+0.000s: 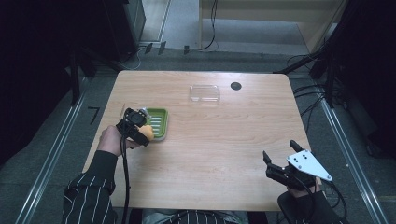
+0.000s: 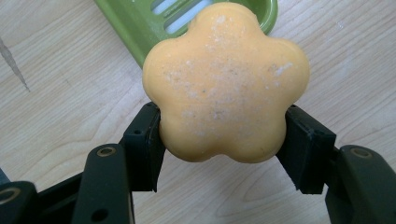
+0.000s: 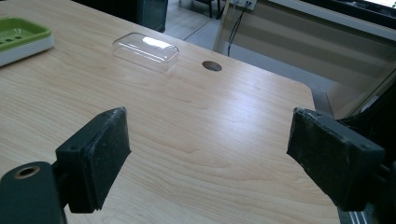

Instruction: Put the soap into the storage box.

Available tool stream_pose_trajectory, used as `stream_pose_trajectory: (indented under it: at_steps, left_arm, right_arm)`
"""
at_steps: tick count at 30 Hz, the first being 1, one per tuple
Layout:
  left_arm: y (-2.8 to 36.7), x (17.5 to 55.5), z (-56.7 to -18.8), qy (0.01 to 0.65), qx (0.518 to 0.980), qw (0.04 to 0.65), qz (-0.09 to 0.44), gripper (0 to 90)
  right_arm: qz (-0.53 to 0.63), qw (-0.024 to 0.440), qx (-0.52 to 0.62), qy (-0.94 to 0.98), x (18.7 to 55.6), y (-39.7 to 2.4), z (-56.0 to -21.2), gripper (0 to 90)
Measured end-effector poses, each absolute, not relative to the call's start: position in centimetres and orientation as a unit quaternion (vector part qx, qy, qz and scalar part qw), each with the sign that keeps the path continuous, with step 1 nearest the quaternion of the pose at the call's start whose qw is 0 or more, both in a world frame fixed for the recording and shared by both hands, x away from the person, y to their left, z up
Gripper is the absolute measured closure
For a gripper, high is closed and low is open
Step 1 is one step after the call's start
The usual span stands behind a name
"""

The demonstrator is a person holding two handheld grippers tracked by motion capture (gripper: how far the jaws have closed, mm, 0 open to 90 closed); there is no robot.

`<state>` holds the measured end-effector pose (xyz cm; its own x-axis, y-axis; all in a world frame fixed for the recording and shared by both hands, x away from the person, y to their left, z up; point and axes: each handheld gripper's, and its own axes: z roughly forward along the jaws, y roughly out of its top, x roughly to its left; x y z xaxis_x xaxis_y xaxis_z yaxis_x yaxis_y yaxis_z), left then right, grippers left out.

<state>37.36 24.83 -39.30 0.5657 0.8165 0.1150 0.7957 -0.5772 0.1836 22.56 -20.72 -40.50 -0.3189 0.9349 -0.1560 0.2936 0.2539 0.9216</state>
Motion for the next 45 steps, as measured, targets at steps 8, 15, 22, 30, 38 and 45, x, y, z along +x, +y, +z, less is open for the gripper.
stream_pose_trajectory:
  at_steps: [8,15,22,30,38,45]
  left_arm:
    - [24.5,38.2,-39.1,0.451,0.886,0.055,0.097,39.4]
    - [24.3,38.7,-38.9,0.446,0.888,0.055,0.098,39.4]
    - [23.9,39.3,-38.7,0.441,0.89,0.056,0.102,39.4]
    - [23.6,40.1,-38.6,0.441,0.889,0.06,0.107,39.4]
    - [23.5,41.0,-38.8,0.444,0.887,0.06,0.11,39.4]
    - [23.5,42.0,-39.3,0.447,0.887,0.055,0.107,39.4]
  right_arm:
    - [0.421,0.381,0.443,0.693,22.6,-20.7,-40.5,13.3]
    - [0.422,0.382,0.442,0.693,22.6,-20.7,-40.5,13.3]
    - [0.422,0.382,0.443,0.693,22.6,-20.7,-40.5,13.4]
    - [0.422,0.382,0.442,0.693,22.6,-20.7,-40.5,13.4]
    - [0.422,0.382,0.443,0.693,22.6,-20.8,-40.5,13.4]
    - [0.422,0.381,0.443,0.693,22.6,-20.7,-40.5,13.4]
